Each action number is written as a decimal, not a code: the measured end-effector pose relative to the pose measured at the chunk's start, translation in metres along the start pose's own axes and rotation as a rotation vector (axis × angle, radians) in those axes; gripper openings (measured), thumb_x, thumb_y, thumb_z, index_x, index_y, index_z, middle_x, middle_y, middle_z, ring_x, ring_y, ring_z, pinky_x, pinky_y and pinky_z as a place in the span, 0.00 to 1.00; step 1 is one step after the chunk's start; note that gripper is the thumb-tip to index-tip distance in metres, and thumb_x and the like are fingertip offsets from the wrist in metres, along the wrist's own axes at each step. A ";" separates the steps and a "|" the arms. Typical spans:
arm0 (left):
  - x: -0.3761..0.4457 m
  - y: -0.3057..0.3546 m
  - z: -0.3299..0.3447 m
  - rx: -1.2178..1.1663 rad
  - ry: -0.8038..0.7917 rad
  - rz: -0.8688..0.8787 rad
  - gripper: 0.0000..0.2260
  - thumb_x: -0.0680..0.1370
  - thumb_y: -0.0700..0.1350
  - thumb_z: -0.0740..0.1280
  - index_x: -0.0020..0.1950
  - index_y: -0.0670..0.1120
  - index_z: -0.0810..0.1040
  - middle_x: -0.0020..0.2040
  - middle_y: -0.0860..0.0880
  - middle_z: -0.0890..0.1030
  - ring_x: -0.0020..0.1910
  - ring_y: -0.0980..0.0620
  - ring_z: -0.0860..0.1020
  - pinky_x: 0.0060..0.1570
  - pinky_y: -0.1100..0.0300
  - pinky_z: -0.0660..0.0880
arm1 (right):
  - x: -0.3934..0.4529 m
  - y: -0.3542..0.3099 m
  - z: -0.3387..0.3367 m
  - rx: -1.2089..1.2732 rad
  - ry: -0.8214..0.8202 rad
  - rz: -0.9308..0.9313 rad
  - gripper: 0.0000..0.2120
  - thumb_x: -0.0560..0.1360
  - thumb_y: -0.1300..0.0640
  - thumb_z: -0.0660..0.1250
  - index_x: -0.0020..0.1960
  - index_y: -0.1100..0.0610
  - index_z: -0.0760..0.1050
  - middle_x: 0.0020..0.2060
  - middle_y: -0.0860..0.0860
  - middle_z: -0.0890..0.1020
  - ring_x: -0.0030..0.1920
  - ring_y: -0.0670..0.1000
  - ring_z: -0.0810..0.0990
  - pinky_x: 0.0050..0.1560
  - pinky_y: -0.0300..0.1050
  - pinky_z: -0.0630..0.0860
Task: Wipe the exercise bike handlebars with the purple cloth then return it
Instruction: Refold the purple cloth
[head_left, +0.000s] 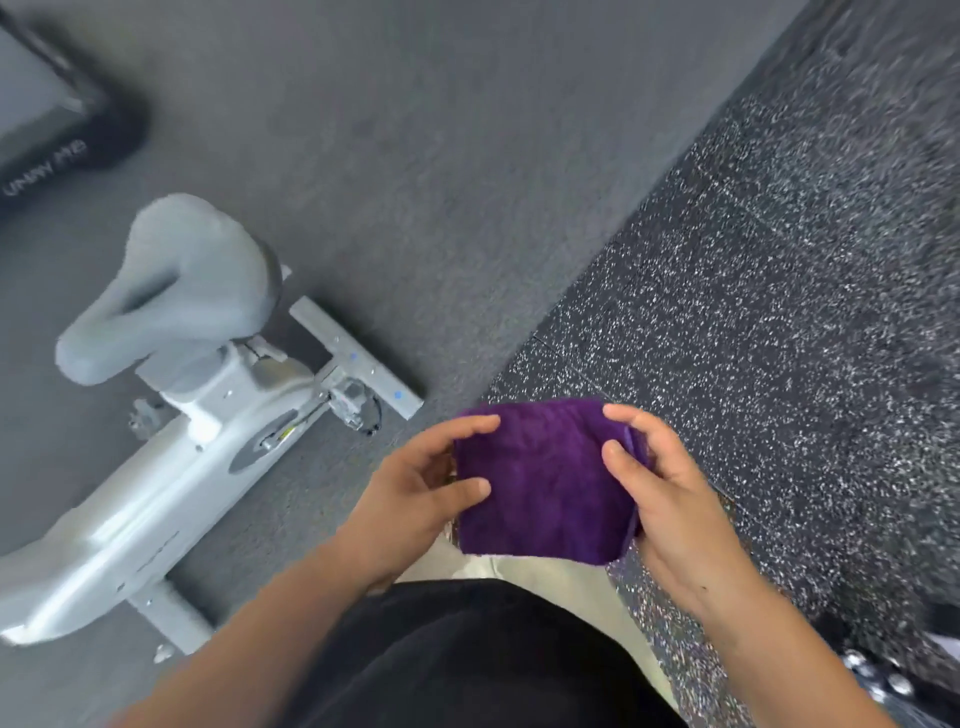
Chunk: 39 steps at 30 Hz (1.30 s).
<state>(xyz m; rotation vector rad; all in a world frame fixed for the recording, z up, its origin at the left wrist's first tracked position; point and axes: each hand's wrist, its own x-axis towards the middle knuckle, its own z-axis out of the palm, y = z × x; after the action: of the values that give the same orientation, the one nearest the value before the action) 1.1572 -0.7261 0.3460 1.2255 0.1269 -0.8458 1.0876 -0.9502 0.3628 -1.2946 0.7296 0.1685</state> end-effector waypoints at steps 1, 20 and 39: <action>0.015 0.014 0.001 -0.014 0.010 -0.002 0.23 0.75 0.26 0.67 0.56 0.53 0.85 0.50 0.47 0.86 0.51 0.51 0.82 0.53 0.59 0.81 | 0.014 -0.014 -0.004 -0.090 0.015 -0.021 0.12 0.77 0.56 0.69 0.57 0.43 0.81 0.52 0.43 0.86 0.52 0.48 0.85 0.49 0.44 0.80; 0.273 0.206 0.003 0.252 0.262 -0.060 0.41 0.57 0.39 0.82 0.67 0.60 0.77 0.55 0.51 0.87 0.55 0.48 0.85 0.59 0.49 0.81 | 0.348 -0.275 0.011 -0.956 -0.594 -0.103 0.44 0.61 0.55 0.84 0.71 0.37 0.70 0.64 0.34 0.76 0.61 0.27 0.73 0.59 0.22 0.70; 0.369 0.322 -0.181 0.126 0.902 0.097 0.18 0.59 0.52 0.84 0.47 0.60 0.84 0.58 0.61 0.78 0.55 0.66 0.79 0.55 0.71 0.72 | 0.591 -0.385 0.326 -1.207 -1.072 -0.296 0.12 0.65 0.51 0.82 0.46 0.46 0.83 0.59 0.35 0.79 0.56 0.31 0.77 0.56 0.29 0.72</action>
<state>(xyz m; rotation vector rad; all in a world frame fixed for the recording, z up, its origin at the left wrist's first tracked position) 1.6794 -0.7274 0.3387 1.6458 0.7406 -0.1643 1.8645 -0.9305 0.3634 -2.0775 -0.6290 1.0749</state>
